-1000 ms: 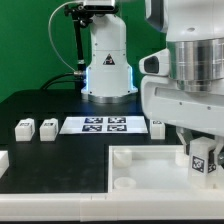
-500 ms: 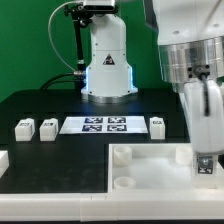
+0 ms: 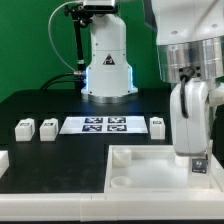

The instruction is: Assemble one leg

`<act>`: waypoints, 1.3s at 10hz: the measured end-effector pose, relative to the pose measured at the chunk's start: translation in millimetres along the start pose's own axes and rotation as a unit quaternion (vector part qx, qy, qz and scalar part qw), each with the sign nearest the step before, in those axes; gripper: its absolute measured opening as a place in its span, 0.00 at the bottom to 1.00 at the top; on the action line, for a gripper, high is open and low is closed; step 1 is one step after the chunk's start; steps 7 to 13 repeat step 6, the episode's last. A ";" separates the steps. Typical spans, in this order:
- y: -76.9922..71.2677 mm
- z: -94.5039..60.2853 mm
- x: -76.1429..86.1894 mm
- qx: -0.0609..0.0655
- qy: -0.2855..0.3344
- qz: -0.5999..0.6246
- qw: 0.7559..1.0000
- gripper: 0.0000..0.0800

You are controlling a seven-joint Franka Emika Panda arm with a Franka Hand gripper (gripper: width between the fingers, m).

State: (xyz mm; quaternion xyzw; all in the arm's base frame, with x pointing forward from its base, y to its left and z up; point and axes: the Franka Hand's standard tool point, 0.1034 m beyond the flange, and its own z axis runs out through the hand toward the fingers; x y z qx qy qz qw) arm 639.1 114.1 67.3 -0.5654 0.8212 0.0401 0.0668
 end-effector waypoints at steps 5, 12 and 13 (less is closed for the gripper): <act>11.5 -19.8 -17.0 0.005 -0.008 -0.017 1.000 0.81; 16.0 -30.4 -22.6 0.007 -0.012 -0.022 1.000 0.81; 16.0 -30.4 -22.6 0.007 -0.012 -0.022 1.000 0.81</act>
Offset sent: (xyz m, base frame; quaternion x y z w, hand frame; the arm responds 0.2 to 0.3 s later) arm -0.0252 0.0096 0.0231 0.0083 0.0130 -0.0402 0.9991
